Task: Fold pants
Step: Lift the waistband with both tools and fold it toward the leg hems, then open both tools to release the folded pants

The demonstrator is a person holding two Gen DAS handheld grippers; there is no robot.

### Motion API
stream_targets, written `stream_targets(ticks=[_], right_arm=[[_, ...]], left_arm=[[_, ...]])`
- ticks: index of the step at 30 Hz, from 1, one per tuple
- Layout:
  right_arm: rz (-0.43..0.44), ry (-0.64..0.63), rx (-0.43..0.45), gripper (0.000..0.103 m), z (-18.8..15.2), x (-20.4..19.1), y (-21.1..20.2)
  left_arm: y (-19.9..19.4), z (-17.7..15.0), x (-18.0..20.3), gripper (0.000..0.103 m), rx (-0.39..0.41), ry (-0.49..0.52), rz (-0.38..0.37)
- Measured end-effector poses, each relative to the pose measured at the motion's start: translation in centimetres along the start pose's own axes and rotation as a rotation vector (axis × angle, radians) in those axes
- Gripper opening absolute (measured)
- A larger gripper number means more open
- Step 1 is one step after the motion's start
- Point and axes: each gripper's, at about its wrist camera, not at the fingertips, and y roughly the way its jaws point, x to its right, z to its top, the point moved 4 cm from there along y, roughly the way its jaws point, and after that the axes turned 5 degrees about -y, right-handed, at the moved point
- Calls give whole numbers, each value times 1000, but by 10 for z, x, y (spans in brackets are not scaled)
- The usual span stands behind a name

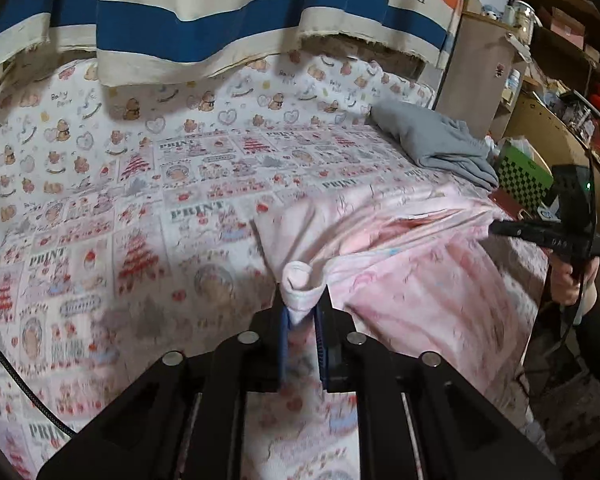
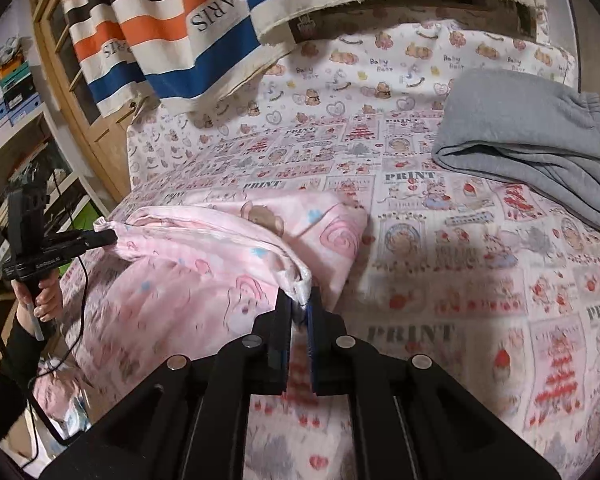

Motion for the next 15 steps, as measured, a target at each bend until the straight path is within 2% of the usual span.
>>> stream_targets(ticks=[7, 10, 12, 15], right_arm=[[-15, -21, 15, 7, -8, -2, -28], [-56, -32, 50, 18, -4, 0, -39], [-75, -37, 75, 35, 3, 1, -40], [-56, -28, 98, 35, 18, -5, -32]], left_arm=[[-34, -16, -1, 14, 49, -4, 17], [-37, -12, -7, 36, 67, -14, 44], [-34, -2, -9, 52, 90, -39, 53], [-21, 13, -8, 57, 96, -77, 17]])
